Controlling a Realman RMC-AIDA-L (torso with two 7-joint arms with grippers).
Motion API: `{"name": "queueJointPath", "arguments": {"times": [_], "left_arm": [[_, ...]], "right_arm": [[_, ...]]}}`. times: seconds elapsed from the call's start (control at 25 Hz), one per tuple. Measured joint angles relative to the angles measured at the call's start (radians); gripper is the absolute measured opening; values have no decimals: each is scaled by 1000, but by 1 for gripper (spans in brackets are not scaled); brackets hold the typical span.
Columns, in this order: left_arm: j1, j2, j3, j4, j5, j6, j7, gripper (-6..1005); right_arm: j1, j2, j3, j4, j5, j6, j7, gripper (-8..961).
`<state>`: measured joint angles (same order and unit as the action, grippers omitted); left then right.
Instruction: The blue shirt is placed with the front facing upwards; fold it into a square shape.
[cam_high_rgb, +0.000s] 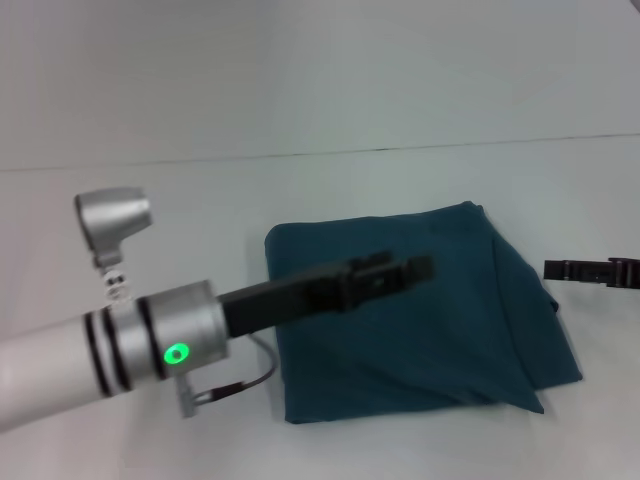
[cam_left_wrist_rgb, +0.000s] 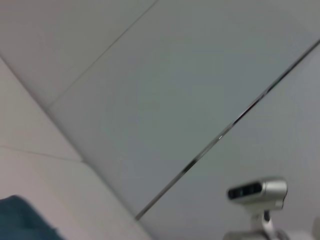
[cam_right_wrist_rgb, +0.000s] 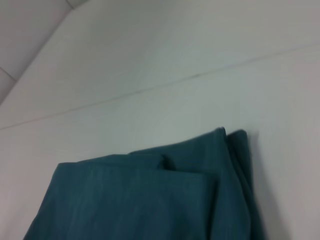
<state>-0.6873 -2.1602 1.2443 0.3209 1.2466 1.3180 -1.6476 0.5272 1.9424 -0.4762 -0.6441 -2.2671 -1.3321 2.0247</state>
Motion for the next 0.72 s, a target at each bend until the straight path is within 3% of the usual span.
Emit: {"name": "queueJointPath", "arguments": {"times": [0.08, 0.24, 0.44, 0.72], "left_arm": [[39, 3, -24, 54, 63, -6, 0, 794], [92, 5, -154, 115, 197, -5, 0, 939], [127, 5, -248, 170, 293, 4, -1, 969], [141, 6, -312, 201, 365, 1, -1, 968]], "right_arm": [[15, 2, 0, 9, -20, 5, 31, 872], [39, 15, -1, 9, -18, -5, 52, 871], [76, 22, 2, 8, -10, 4, 73, 870], [152, 28, -2, 54, -14, 135, 77, 871]]}}
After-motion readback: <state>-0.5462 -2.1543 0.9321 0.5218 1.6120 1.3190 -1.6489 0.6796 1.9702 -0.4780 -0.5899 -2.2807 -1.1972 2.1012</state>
